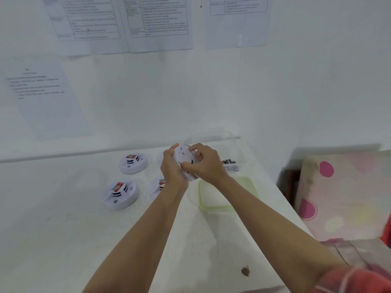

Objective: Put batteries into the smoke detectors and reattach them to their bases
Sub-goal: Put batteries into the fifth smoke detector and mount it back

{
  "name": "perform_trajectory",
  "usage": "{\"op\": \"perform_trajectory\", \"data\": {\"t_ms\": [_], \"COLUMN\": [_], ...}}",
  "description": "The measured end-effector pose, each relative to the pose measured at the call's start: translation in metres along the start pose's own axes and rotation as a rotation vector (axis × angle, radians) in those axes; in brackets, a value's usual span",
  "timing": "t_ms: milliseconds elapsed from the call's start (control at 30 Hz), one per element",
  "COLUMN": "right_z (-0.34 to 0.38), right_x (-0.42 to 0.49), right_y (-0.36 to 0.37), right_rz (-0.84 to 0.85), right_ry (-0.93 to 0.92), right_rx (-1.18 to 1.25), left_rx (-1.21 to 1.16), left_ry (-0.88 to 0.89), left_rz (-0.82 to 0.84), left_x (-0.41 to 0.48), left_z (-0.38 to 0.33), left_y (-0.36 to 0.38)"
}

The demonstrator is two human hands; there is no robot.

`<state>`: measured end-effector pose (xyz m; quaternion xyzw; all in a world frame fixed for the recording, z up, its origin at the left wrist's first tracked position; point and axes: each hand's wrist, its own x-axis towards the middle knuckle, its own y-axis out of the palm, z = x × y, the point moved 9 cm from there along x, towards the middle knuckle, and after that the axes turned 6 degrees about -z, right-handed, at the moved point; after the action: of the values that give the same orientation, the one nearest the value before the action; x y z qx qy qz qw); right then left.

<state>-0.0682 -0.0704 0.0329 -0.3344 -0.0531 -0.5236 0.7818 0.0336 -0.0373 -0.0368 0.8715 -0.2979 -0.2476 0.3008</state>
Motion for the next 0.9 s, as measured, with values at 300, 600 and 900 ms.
{"op": "perform_trajectory", "data": {"t_ms": [300, 600, 900], "right_z": [-0.012, -0.02, -0.007], "right_x": [0.007, -0.001, 0.003], "right_y": [0.01, 0.038, 0.088], "right_rz": [0.187, 0.165, 0.143], "right_ry": [0.31, 0.622, 0.659], "right_rx": [0.505, 1.174, 1.445], "left_rx": [0.361, 0.78, 0.251], "left_ry": [0.317, 0.551, 0.011], "left_rz": [-0.03, 0.047, 0.102], "left_x": [-0.018, -0.029, -0.007], "left_z": [-0.042, -0.066, -0.058], "left_y": [0.023, 0.036, -0.029]}}
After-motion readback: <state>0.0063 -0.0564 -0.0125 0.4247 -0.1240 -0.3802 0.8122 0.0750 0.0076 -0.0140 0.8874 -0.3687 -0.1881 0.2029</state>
